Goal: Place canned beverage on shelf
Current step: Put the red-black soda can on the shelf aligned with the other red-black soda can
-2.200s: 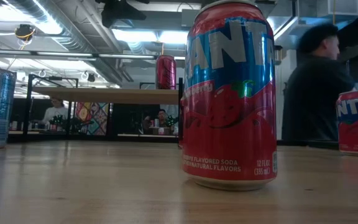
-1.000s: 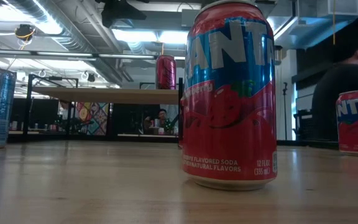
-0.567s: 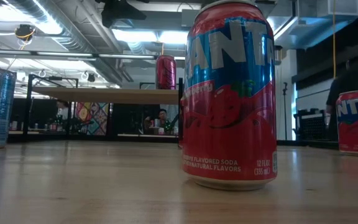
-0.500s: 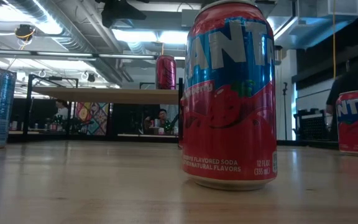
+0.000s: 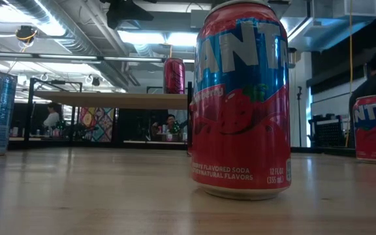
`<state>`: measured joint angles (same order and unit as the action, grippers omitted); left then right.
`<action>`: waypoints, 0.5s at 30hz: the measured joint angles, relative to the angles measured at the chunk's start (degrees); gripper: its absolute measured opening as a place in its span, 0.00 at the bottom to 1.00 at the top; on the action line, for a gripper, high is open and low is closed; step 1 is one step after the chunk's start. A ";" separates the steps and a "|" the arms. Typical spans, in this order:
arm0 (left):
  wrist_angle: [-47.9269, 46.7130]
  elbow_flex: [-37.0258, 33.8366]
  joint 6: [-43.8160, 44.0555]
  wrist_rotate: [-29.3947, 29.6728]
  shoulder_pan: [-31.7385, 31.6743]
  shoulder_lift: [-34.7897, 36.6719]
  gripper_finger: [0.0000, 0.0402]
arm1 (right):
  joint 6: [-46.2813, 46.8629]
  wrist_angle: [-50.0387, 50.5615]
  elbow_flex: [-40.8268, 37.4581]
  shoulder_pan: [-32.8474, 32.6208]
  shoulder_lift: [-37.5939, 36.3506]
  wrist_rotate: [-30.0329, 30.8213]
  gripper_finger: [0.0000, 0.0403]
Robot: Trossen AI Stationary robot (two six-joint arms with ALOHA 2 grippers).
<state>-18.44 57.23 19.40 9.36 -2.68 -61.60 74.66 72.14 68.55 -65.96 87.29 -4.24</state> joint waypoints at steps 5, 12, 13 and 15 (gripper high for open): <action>0.00 0.00 -0.02 -0.02 0.00 -0.02 0.52 | -0.05 0.00 -0.04 0.01 0.02 -0.64 0.73; 0.00 0.00 -0.02 -0.01 0.00 -0.01 0.52 | -0.03 -0.64 -0.59 -0.01 0.37 -0.93 0.87; 0.00 0.00 -0.02 0.01 0.00 -0.02 0.52 | -0.03 -0.75 -0.84 -0.01 0.33 -1.34 0.90; 0.00 0.00 -0.02 0.01 0.00 -0.02 0.52 | -0.03 -0.81 -1.33 -0.01 0.22 -1.45 0.95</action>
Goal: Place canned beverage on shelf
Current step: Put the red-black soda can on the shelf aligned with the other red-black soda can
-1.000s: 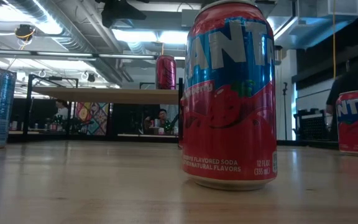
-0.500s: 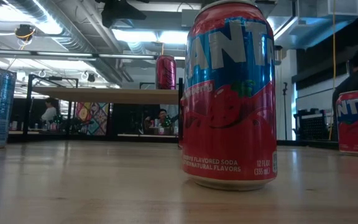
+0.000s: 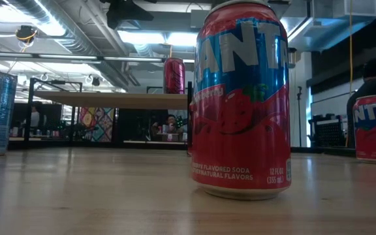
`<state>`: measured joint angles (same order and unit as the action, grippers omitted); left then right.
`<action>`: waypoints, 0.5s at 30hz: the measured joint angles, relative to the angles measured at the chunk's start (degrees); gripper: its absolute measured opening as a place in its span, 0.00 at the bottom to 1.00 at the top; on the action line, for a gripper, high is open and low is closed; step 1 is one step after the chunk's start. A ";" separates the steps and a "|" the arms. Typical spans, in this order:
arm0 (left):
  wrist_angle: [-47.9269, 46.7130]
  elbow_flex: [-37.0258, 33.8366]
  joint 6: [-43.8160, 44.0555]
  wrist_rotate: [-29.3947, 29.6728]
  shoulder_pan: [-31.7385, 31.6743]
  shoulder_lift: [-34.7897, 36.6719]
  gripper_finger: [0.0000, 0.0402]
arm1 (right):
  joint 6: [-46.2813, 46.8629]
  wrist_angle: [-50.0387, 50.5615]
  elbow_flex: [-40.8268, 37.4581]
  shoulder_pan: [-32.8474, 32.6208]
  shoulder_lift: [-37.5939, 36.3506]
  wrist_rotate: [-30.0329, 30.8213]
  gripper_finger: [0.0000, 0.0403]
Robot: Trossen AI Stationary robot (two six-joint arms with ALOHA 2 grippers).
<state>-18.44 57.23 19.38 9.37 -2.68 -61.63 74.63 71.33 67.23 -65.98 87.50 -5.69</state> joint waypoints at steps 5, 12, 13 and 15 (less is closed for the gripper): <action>0.00 0.00 0.00 0.00 0.00 0.02 0.52 | -1.27 -3.44 -2.27 0.00 0.02 -0.35 0.97; 0.02 0.00 -0.02 0.25 0.00 0.02 0.52 | -2.71 -7.03 -3.92 0.00 -0.02 -0.17 0.98; 0.02 0.00 -0.02 0.49 0.00 0.02 0.52 | -2.73 -6.95 -3.93 0.00 -0.02 0.10 0.98; 0.02 0.00 -0.02 0.85 0.00 0.00 0.52 | -2.93 -6.97 -3.98 0.00 -0.02 0.51 0.98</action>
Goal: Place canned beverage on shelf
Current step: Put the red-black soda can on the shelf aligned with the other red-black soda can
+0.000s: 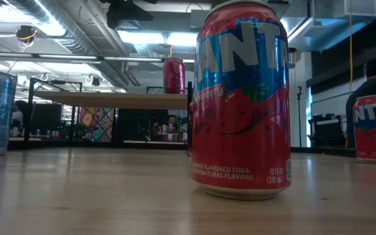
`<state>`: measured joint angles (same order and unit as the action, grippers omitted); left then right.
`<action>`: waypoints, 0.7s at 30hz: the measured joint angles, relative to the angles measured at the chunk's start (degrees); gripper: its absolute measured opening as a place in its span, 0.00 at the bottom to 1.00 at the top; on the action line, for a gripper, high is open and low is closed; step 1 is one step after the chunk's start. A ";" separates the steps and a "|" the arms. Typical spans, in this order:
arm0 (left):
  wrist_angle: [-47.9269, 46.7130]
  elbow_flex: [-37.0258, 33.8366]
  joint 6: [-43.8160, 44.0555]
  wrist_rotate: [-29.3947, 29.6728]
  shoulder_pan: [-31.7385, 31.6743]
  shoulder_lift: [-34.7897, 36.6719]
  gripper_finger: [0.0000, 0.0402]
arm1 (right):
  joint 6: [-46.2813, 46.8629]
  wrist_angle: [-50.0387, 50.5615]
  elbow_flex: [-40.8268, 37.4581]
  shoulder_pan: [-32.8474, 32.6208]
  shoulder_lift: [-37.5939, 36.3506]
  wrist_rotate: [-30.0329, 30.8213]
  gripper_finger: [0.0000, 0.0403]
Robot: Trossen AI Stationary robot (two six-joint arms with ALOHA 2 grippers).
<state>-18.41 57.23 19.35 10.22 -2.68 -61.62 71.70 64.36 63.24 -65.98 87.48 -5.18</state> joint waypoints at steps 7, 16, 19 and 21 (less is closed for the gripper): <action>0.00 0.00 -0.02 0.04 0.00 0.01 0.52 | 1.71 0.43 0.00 1.05 0.00 0.25 0.82; 0.02 0.02 -0.02 0.04 0.00 0.01 0.52 | 2.38 0.29 1.33 9.86 -1.19 -0.36 0.67; 0.02 0.02 -0.02 0.05 0.00 0.02 0.52 | 3.35 2.16 2.71 15.80 -2.64 -0.35 0.67; 0.00 0.02 -0.04 0.09 0.00 0.01 0.52 | 3.51 4.35 3.90 20.72 -3.37 0.00 0.67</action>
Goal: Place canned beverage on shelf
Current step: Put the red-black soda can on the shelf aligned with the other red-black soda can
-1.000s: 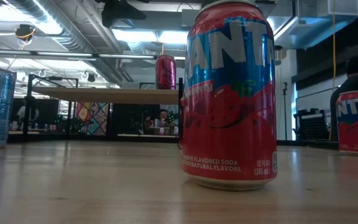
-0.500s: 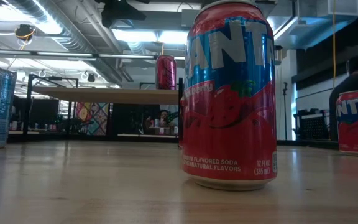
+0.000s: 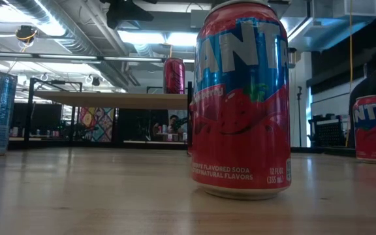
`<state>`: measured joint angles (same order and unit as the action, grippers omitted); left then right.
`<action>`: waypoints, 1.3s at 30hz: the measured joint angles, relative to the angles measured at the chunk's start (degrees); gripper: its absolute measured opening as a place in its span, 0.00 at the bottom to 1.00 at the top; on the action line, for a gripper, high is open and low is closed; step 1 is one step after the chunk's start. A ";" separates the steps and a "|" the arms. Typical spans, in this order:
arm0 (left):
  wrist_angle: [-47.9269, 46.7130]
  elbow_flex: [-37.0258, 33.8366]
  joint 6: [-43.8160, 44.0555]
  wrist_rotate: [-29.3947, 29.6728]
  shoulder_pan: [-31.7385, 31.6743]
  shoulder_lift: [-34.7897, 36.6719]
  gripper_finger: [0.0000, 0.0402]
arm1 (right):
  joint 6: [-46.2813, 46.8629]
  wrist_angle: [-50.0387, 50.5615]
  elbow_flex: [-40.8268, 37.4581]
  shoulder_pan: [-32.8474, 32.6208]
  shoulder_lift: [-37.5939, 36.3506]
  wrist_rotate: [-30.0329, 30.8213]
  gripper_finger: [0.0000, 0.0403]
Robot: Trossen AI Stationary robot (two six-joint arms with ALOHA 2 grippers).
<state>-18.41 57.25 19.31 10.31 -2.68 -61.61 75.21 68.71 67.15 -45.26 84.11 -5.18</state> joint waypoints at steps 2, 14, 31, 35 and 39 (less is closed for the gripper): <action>0.00 0.00 -0.32 -0.02 0.00 -0.02 0.52 | 0.05 1.97 1.67 5.88 -0.80 0.67 0.67; 0.01 0.00 -0.37 0.13 -0.02 0.00 0.52 | 6.55 -2.62 6.24 32.57 0.76 5.56 0.67; 0.02 0.04 -0.35 0.13 -0.02 0.00 0.52 | 7.33 -5.19 6.19 38.17 10.79 3.14 0.69; 0.02 0.04 -0.37 1.15 -0.04 0.00 0.52 | 6.96 -6.84 6.19 38.17 10.78 4.22 0.76; 0.00 0.04 -0.35 1.22 -0.04 0.00 0.52 | 5.99 -7.28 6.22 38.17 10.73 5.19 0.85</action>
<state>-18.41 57.30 18.96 11.53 -2.72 -61.60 81.20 61.44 73.36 -7.09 94.84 0.01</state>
